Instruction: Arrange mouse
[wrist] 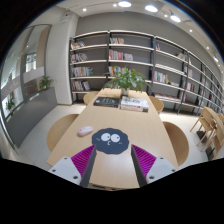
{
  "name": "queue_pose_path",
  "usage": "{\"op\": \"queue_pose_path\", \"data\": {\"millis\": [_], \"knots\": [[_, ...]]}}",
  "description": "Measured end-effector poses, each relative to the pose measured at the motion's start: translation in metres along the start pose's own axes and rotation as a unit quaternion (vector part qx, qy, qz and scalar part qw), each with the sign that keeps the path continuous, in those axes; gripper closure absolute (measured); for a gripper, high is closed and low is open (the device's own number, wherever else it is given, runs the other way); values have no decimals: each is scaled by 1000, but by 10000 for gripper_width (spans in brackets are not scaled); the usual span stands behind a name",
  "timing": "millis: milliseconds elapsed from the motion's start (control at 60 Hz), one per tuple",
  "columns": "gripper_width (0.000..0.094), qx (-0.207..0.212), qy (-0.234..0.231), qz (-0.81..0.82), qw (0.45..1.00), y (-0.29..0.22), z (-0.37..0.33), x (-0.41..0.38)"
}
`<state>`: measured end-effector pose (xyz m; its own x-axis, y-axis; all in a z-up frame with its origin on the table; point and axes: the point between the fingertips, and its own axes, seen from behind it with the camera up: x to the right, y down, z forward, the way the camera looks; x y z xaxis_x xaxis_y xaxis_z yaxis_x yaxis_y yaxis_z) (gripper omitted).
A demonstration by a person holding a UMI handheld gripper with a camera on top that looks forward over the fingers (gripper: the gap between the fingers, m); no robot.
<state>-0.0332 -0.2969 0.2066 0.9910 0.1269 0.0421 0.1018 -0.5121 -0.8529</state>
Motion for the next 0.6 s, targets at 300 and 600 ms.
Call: {"op": "queue_pose_path", "data": {"millis": [300, 600], "knots": [[249, -110, -19, 19, 994, 85, 92, -99], [240, -138, -1, 48, 989, 81, 220, -176]]}}
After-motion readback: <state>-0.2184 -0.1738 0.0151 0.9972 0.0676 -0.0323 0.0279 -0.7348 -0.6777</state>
